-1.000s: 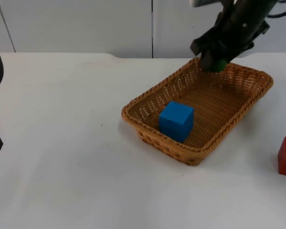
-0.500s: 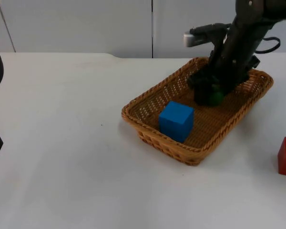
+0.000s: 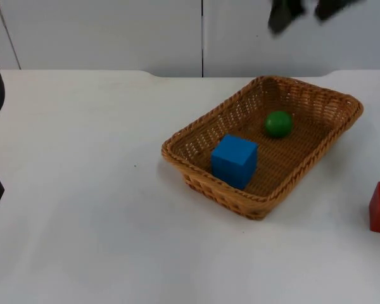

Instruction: Place all geometric objects except the red cube into the basket.

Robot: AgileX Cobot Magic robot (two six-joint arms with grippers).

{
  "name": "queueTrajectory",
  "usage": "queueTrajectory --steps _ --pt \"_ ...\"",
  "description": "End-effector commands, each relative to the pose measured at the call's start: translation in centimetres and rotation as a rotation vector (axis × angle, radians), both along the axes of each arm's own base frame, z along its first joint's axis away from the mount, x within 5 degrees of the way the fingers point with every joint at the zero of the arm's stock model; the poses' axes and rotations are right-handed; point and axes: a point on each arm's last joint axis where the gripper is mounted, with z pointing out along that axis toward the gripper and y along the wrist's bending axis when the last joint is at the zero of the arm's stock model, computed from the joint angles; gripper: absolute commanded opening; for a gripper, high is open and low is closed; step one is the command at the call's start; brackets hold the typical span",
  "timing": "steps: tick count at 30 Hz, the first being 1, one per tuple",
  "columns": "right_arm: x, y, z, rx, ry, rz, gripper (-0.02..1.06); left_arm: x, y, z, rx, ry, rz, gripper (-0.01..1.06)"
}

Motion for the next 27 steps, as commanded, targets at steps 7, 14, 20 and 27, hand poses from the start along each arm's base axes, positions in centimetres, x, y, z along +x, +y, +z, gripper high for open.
queueTrajectory --steps 7,14,20,27 --pt "-7.3 -2.8 10.1 0.071 -0.17 -0.001 0.75 -0.3 -0.1 0.4 -0.03 -0.021 0.014 1.05" --pt "-14.8 -5.6 11.7 0.126 -0.232 -0.005 0.75 -1.6 0.0 2.9 -0.027 -0.178 -0.005 1.05" --pt "-21.1 -7.9 10.6 0.177 -0.287 -0.014 0.75 -4.5 0.1 6.4 -0.046 -0.398 0.0 1.05" --pt "-28.4 -10.4 7.5 0.253 -0.309 -0.021 0.75 -9.9 0.3 10.0 -0.076 -0.671 -0.001 1.05"
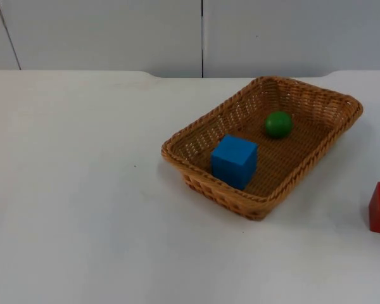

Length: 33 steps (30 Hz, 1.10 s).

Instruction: Place all geometric objects except the red cube into the basket.

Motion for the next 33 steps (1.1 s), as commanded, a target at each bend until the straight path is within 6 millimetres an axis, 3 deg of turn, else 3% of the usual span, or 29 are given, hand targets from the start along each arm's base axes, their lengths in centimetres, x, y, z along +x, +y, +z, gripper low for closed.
queueTrajectory --steps 1,6,13,15,21,26,33 --pt "-2.4 -0.8 -0.9 0.04 -0.025 -0.002 0.75 -1.9 0.0 0.8 -0.018 -0.086 0.0 1.05" --pt "-6.3 -2.3 -3.0 0.058 -0.071 -0.001 0.75 -5.6 0.2 1.6 -0.021 -0.201 -0.012 1.05" --pt "-11.4 -4.3 -4.0 0.107 -0.216 0.004 0.75 -9.5 0.5 1.0 0.008 -0.293 -0.017 1.05" --pt "-12.1 -4.6 -4.0 0.108 -0.238 0.005 0.75 -9.7 0.5 0.8 0.01 -0.297 -0.014 1.05" --pt "-15.8 -6.2 -4.8 0.073 -0.276 0.012 0.75 -11.1 1.0 -2.3 -0.037 -0.277 0.057 1.05" --pt "-17.4 -6.8 -5.5 0.066 -0.271 0.022 0.75 -11.9 1.3 -3.1 -0.011 -0.243 0.077 1.05" --pt "-18.6 -7.2 -6.2 0.054 -0.257 0.028 0.75 -11.5 1.4 -5.1 0.016 -0.129 0.084 1.05"
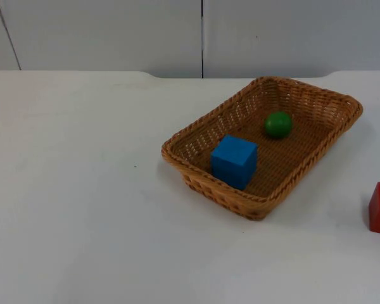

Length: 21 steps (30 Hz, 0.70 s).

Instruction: Place all geometric objects except the red cube into the basket.

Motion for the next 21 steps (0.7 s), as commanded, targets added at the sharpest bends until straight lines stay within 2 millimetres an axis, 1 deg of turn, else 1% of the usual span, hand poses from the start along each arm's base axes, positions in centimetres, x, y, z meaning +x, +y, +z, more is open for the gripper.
queueTrajectory --steps 1,3,5,8,21 --pt "0.0 -0.1 -0.4 -0.017 0.031 -0.01 0.75 0.1 0.0 -0.4 -0.006 0.011 0.013 1.05" --pt "0.2 -0.3 -1.1 -0.013 0.085 -0.046 0.75 0.2 0.1 -0.4 -0.009 0.012 0.023 1.05" --pt "0.4 -0.3 -1.5 -0.013 0.103 -0.065 0.75 0.2 0.1 -0.4 -0.009 0.012 0.023 1.05" --pt "1.3 -0.2 -3.2 -0.034 0.156 -0.092 0.75 0.2 0.1 -0.4 -0.009 0.012 0.023 1.05" --pt "1.3 -0.2 -3.2 -0.03 0.151 -0.09 0.75 0.2 0.1 -0.4 -0.007 0.012 0.022 1.05"
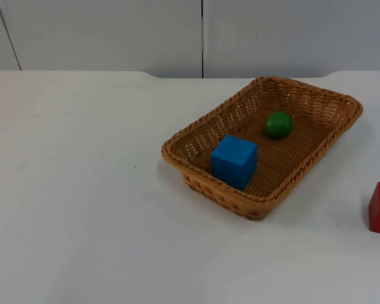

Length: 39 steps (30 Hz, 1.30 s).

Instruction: Place all geometric objects except the red cube into the basket.

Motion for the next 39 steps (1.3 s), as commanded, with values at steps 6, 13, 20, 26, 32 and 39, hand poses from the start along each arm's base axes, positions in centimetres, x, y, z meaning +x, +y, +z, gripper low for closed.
queueTrajectory --steps 6,13,20,26,32,39 --pt "0.0 -0.02 0.08 0.006 -0.01 -0.004 0.75 0.01 0.02 -0.09 -0.003 -0.002 0.007 1.05" --pt "0.16 -0.34 0.02 0.017 -0.002 -0.056 1.04 0.04 0.34 -0.12 -0.017 0.003 0.055 1.05" --pt "0.17 -0.38 0.02 0.01 -0.005 -0.057 1.05 0.04 0.34 -0.12 -0.016 0.003 0.054 1.05" --pt "0.17 -0.38 0.02 0.01 -0.005 -0.057 1.05 0.04 0.34 -0.12 -0.016 0.003 0.054 1.05" --pt "0.17 -0.38 0.02 0.01 -0.005 -0.057 1.05 0.04 0.34 -0.12 -0.016 0.003 0.054 1.05" --pt "0.17 -0.37 0.02 0.01 -0.005 -0.072 1.05 0.04 0.34 -0.12 -0.016 0.003 0.054 1.05"
